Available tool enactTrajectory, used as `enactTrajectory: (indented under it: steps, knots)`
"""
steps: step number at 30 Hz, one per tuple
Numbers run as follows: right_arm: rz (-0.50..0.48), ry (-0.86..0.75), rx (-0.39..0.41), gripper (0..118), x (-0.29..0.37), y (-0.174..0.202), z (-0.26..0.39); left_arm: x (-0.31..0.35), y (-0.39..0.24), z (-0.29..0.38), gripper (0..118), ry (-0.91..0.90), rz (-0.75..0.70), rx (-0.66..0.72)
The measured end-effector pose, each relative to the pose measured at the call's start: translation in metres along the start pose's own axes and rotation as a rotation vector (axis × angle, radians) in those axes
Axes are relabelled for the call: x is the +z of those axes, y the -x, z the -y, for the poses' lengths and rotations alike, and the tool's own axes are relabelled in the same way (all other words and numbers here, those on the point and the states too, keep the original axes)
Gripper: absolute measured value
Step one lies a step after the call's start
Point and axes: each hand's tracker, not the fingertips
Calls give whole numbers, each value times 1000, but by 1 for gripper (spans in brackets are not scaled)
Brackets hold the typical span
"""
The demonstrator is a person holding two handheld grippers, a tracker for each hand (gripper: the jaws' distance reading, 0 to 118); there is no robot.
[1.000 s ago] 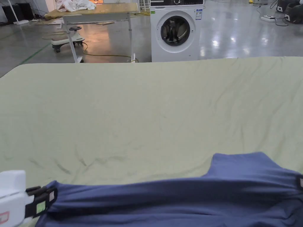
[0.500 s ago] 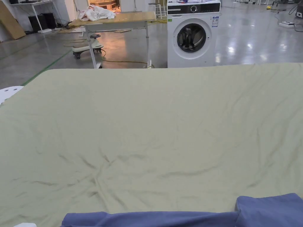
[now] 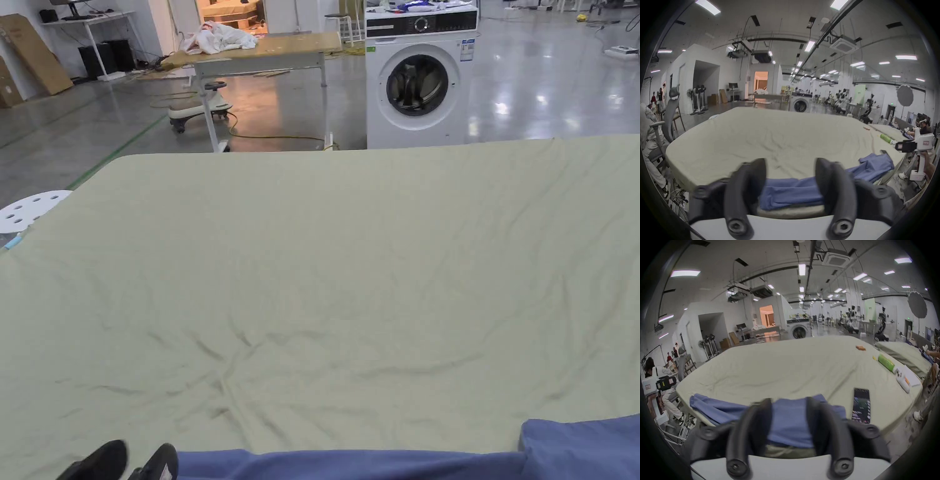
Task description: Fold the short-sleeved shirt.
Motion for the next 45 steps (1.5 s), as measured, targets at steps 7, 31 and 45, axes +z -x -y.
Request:
enactTrajectory:
  steps: [7, 31, 45]
  knots:
    - [-112, -5, 20, 2, -6, 29, -3, 5, 8, -4, 0, 1, 40, 52]
    - [-61, 62, -114, 0, 14, 3, 19, -129, 142, 108, 40, 257, 224, 1138]
    - [-47, 65, -101, 0, 21, -3, 18, -91, 135, 0, 4, 105, 67, 792]
